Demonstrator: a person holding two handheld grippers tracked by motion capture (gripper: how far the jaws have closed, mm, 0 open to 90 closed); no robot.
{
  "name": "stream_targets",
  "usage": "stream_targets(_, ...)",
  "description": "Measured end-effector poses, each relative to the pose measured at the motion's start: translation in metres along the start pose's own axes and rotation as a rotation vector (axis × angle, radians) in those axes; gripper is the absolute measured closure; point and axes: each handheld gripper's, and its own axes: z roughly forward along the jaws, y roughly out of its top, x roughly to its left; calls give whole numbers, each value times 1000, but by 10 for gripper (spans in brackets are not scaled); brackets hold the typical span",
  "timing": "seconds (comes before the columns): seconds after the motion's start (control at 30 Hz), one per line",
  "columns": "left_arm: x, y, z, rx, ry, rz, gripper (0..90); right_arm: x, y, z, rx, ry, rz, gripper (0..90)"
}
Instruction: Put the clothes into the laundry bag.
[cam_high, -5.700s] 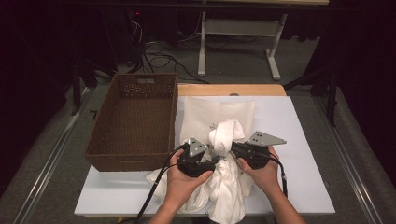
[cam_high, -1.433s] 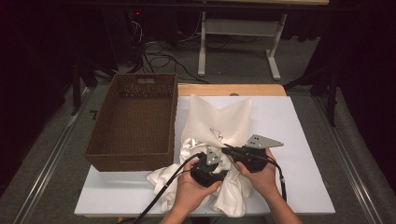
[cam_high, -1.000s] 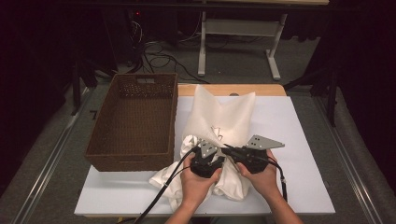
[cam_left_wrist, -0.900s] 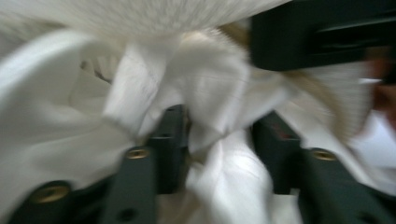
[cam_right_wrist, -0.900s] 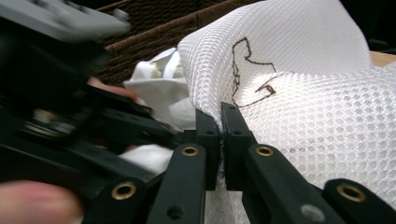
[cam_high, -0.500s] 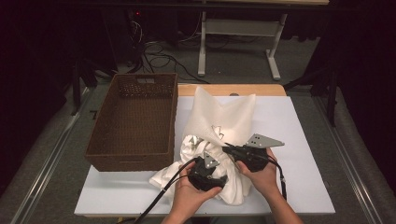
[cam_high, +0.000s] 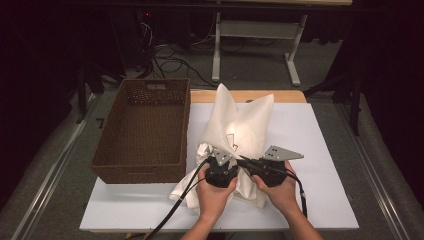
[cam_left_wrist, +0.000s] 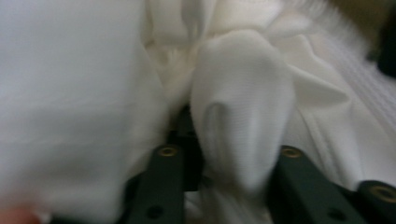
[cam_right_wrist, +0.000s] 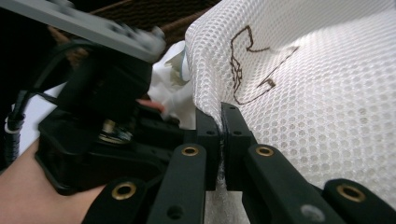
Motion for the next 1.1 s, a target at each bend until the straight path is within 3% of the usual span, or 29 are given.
stream_targets(0.1, -2, -1, -21, -2, -30, 82, 508, -10, -4, -1, -3, -20, 25, 889)
stream_targets(0.23, 8, -9, -57, -37, -24, 163, 371, -15, -4, -3, -16, -26, 29, 889)
stream_targets(0.27, 13, -12, -68, -53, -1, 161, 367, -16, -4, -3, -16, -28, 29, 888)
stream_targets(0.33, 25, -23, -89, -90, 88, 133, 262, -15, -3, -2, -14, -28, 23, 888)
stream_targets(0.37, 29, -28, -94, -94, 107, 122, 263, -15, -3, -2, -14, -27, 20, 888)
stream_targets(0.43, 39, -39, -97, -56, 136, 112, 241, -15, -3, -1, -13, -26, 17, 888)
stream_targets(0.5, 47, -47, -89, 36, 127, 83, 236, -14, -3, 0, -9, -27, 19, 887)
stream_targets(0.53, 49, -50, -86, 57, 127, 71, 268, -14, -3, 1, -7, -27, 15, 887)
stream_targets(0.57, 48, -51, -85, 59, 112, 71, 366, -14, -3, 2, -5, -26, 17, 886)
stream_targets(0.67, 33, -52, -84, 21, 105, 149, 741, -12, -3, 2, 0, -24, 13, 887)
stream_targets(0.7, 31, -51, -82, 34, 90, 159, 799, -12, -3, 3, -2, -21, 7, 886)
stream_targets(0.8, 24, -43, -65, 88, 17, 171, 831, -12, -3, 4, 4, -15, 6, 887)
stream_targets(0.97, 9, -34, -46, 35, -37, 208, 840, -5, -3, 8, 9, 1, -4, 887)
stream_targets(1.1, 7, -19, -32, -33, -100, 143, 844, -2, -1, 8, 7, 2, -9, 888)
